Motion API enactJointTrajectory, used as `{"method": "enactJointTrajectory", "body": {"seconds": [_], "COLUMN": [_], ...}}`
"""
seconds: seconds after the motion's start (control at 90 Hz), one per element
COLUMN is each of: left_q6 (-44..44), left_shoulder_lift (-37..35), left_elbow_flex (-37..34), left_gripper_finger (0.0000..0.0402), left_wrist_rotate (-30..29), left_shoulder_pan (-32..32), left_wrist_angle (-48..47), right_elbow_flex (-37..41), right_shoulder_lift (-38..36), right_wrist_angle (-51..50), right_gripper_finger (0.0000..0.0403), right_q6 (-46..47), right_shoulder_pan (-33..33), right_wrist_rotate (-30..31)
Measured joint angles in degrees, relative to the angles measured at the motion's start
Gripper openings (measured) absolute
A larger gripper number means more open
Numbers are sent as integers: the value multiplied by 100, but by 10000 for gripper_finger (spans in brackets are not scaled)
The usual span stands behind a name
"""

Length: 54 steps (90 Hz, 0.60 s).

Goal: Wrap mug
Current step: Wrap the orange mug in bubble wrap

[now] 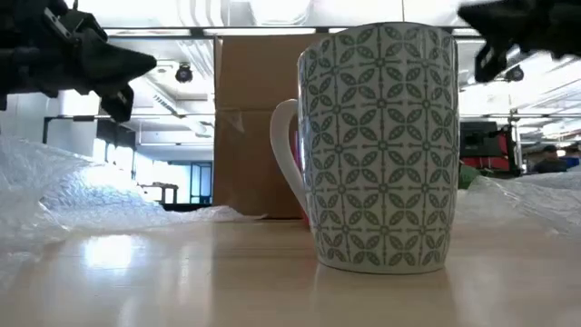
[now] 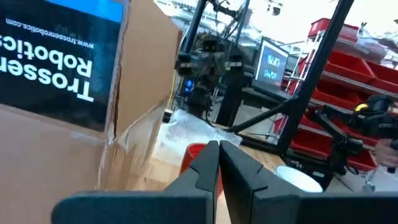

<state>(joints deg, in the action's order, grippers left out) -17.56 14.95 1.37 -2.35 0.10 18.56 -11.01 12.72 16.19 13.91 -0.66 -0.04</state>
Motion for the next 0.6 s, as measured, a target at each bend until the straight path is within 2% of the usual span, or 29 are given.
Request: {"method": "enactJointTrajectory", "body": {"seconds": [0.256, 0.444, 0.6], "left_q6": [-56, 122, 343], "left_shoulder_lift": [407, 650, 767], "left_elbow_flex": [152, 178, 179], "left_gripper_finger": [0, 0, 0], "left_wrist_rotate": [-34, -438, -476], "left_shoulder_pan": [0, 0, 2], "left_wrist_angle": [9, 248, 483], "right_elbow_flex": [-2071, -3544, -4598], "right_shoulder_lift": [2526, 4332, 5564], "right_wrist_angle": [-1422, -2592, -3675], "right_gripper_finger": [0, 0, 0], "right_q6": [-732, -1155, -1536], "right_shoulder_pan": [-235, -709, -1029], "right_wrist_rotate": [-338, -343, 96]}}
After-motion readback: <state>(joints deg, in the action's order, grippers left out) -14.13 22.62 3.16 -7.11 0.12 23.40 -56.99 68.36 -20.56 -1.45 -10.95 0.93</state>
